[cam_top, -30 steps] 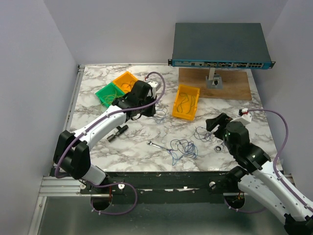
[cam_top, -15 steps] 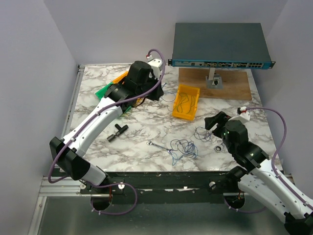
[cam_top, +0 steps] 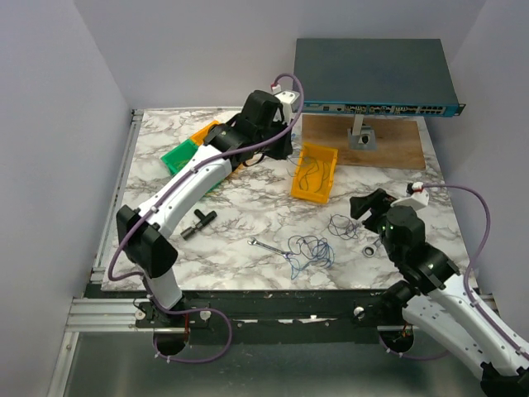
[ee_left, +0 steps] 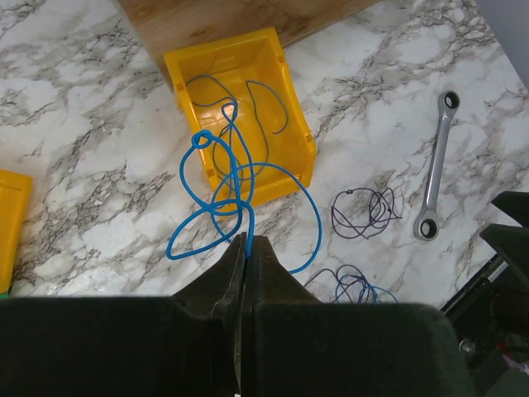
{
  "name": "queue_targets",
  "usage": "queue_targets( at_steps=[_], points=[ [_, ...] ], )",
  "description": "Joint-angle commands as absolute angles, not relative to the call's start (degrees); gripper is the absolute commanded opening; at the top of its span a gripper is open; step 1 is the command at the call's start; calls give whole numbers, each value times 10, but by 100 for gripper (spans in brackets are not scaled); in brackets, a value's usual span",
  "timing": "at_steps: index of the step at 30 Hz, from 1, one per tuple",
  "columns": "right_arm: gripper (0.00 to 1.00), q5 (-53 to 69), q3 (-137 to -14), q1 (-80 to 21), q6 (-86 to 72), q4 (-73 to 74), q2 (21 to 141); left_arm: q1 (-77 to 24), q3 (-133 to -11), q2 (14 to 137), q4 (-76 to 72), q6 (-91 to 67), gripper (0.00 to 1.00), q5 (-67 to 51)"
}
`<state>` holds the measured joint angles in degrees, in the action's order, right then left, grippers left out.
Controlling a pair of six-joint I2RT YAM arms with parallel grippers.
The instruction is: Untangle the cables
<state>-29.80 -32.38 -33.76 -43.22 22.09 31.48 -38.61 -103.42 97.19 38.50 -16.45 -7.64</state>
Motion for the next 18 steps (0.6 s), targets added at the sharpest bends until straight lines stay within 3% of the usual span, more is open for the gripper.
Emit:
queue_targets(
  at_steps=[1,10,18],
  points=[
    [77,-355,-342,-338,-420,231,291,-390,-1080,1022,396,-163,0,-92],
    [77,-412,-349,-338,-403,241,243,-393,-1154,1157,382,-182,0,-102],
    [77,-429,-348,-338,-405,241,227,-403,-1243,1283,408,-198,0,-41]
  ],
)
